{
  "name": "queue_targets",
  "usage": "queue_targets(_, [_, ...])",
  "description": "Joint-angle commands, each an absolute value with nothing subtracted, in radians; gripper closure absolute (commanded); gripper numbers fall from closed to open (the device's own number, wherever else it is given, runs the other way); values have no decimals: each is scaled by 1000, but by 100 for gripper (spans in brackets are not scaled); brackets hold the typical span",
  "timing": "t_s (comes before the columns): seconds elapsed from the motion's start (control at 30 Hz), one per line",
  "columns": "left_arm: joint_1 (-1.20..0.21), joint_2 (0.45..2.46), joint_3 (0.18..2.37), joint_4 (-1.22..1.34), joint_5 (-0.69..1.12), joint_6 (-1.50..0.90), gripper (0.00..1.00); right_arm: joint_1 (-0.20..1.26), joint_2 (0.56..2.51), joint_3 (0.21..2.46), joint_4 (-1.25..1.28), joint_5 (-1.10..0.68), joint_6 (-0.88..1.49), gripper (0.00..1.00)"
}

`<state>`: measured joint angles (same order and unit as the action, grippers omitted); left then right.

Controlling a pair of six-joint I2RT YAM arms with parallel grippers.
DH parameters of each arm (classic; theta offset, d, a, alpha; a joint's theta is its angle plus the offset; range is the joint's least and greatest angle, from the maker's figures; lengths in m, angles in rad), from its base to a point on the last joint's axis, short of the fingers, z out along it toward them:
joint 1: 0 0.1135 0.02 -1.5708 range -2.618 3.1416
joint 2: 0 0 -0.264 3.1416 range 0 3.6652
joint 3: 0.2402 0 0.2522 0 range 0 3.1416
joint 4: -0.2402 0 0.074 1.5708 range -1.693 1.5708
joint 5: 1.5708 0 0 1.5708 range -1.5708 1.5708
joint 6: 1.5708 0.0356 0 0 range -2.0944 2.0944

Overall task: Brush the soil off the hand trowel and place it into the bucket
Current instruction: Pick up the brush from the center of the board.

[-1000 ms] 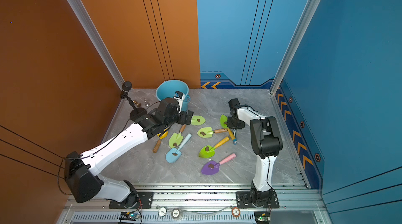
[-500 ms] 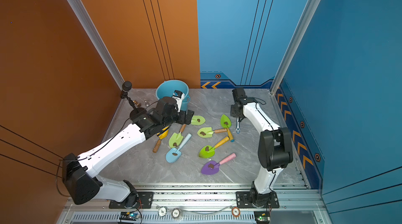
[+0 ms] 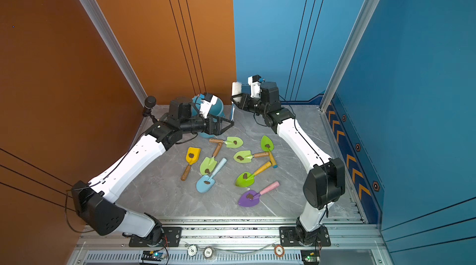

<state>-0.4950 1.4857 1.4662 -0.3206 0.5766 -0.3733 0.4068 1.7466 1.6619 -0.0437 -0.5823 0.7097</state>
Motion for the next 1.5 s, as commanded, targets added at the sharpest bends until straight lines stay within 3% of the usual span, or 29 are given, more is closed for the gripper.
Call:
queue_targets(0.0, [-483, 1491, 1501, -301, 741, -386, 8, 420, 1762, 1728, 209, -779, 862, 84])
queue_targets(0.1, [-470, 1493, 1495, -267, 779, -403, 12, 429, 1777, 1729, 306, -840, 931, 84])
queue_targets(0.2, [-450, 1482, 1465, -199, 805, -448, 24, 430, 1778, 1711, 395, -878, 991, 84])
queue_targets(0.47, [-387, 1452, 1387, 78, 829, -615, 30, 433, 1777, 1684, 507, -937, 1086, 85])
queue_targets(0.6, [-366, 1470, 1409, 105, 862, -678, 49, 439, 1792, 1683, 572, -944, 1136, 85])
queue_targets(0.77, [-353, 1482, 1418, 138, 891, -714, 64, 448, 1815, 1700, 589, -937, 1144, 85])
queue_targets(0.93, [-346, 1480, 1419, 152, 892, -710, 97, 449, 1854, 1733, 613, -923, 1174, 85])
queue_targets(1.03, [-342, 1474, 1420, 128, 876, -686, 100, 450, 1870, 1744, 603, -897, 1181, 74])
queue_targets(1.13, [-335, 1468, 1430, 69, 826, -641, 100, 437, 1872, 1749, 568, -853, 1173, 53])
queue_targets(1.23, [-325, 1445, 1446, -31, 714, -562, 100, 394, 1827, 1700, 478, -774, 1128, 48])
queue_targets(1.3, [-324, 1424, 1456, -126, 611, -481, 100, 355, 1757, 1628, 302, -676, 1030, 35])
queue_targets(1.4, [-328, 1405, 1462, -246, 499, -390, 100, 332, 1655, 1574, -161, -397, 788, 32])
queue_targets(1.47, [-340, 1393, 1457, -298, 421, -336, 100, 344, 1604, 1536, -447, -106, 678, 29])
